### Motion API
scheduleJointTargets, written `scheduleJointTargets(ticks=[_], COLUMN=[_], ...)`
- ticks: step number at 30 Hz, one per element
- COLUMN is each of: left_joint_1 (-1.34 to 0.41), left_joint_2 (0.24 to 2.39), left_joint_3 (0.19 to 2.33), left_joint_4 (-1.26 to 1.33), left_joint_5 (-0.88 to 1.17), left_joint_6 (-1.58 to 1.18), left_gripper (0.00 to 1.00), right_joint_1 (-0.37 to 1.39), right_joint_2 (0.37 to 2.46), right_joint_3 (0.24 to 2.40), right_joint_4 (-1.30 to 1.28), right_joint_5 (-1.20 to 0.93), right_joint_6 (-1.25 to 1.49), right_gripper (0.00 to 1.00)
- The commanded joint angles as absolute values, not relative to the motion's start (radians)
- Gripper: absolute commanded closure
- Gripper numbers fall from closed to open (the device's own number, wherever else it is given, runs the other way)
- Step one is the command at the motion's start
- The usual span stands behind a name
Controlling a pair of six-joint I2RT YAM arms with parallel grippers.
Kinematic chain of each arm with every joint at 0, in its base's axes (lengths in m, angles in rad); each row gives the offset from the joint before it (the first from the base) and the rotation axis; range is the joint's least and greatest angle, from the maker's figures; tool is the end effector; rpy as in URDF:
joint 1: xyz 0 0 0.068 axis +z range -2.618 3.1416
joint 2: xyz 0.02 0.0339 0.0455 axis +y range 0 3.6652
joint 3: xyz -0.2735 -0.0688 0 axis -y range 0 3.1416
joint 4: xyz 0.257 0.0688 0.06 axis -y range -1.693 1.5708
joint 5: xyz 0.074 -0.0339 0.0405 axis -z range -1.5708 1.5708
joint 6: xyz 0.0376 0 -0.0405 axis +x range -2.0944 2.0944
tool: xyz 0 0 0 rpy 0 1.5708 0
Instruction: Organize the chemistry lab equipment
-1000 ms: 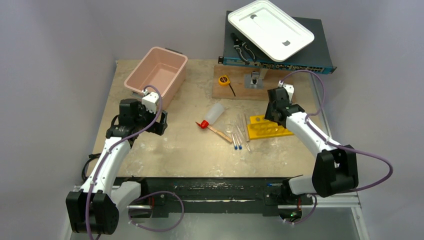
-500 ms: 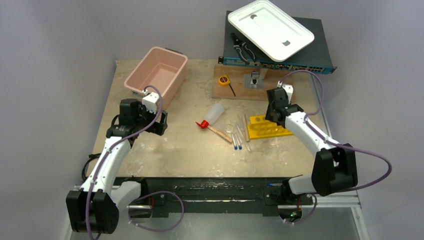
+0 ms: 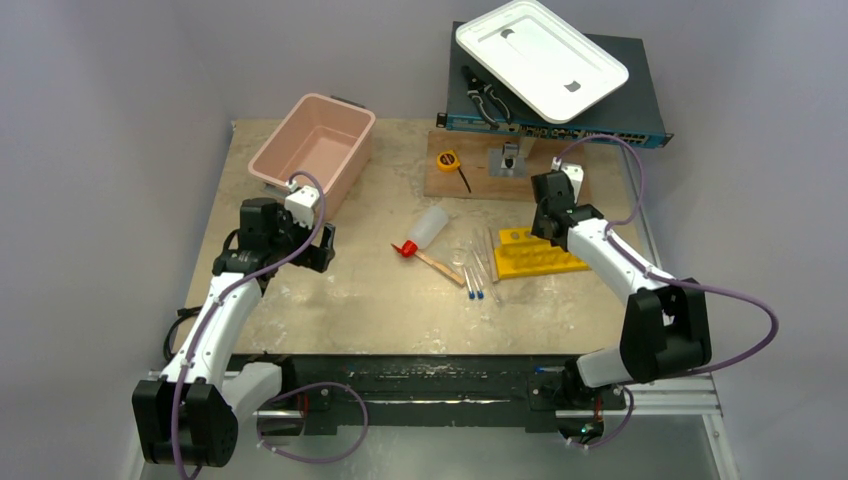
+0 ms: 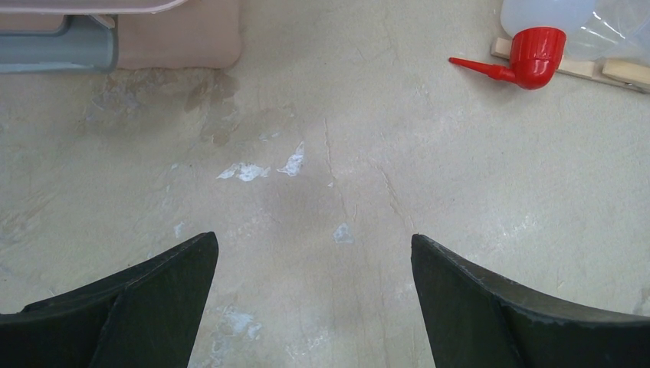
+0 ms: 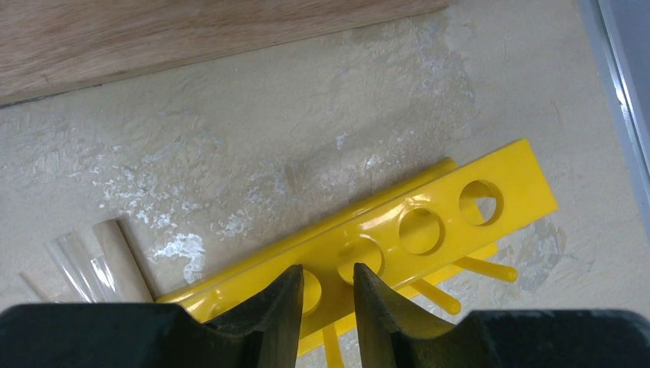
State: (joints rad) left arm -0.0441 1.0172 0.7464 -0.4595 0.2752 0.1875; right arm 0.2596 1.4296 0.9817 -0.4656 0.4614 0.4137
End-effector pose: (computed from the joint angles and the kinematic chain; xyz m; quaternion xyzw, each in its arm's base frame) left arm 0.2213 -0.0200 0.2617 0.1601 0.8918 -0.0960 0.4121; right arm 0.2990 0.0621 0.2418 0.1445 0.9130 -0.1005 0.3681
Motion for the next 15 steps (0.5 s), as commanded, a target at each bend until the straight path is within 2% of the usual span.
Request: scheduleJointTargets(ticks=[1, 4, 8, 15], left_joint_1=[-0.037, -0.036, -0.036, -0.037], left_joint_2=[1.019, 1.023, 1.028, 1.032], left_joint_3=[0.776, 0.778, 0.784, 0.788], left_joint_4=[-0.461, -0.460, -0.463, -0.465], left_joint_5=[0.279, 0.283, 0.291, 0.307], left_joint_6=[0.208, 0.207, 0.204, 0.190], left_gripper=[0.04, 0.04, 0.04, 0.04], right_joint_1=[0.251, 0.251, 0.252, 0.254], right_joint_2=[1.448, 1.420, 1.357, 1.240], right_joint_3=[0.980, 0.962, 0.913, 0.825], right_joint_4=[-0.464, -0.488, -0.533, -0.561], right_joint_5=[0.471, 0.508, 0.598, 0.626], right_joint_6=[0.433, 0.490, 0.601, 0.775], right_gripper=[0.70, 0.75, 0.89, 0.99])
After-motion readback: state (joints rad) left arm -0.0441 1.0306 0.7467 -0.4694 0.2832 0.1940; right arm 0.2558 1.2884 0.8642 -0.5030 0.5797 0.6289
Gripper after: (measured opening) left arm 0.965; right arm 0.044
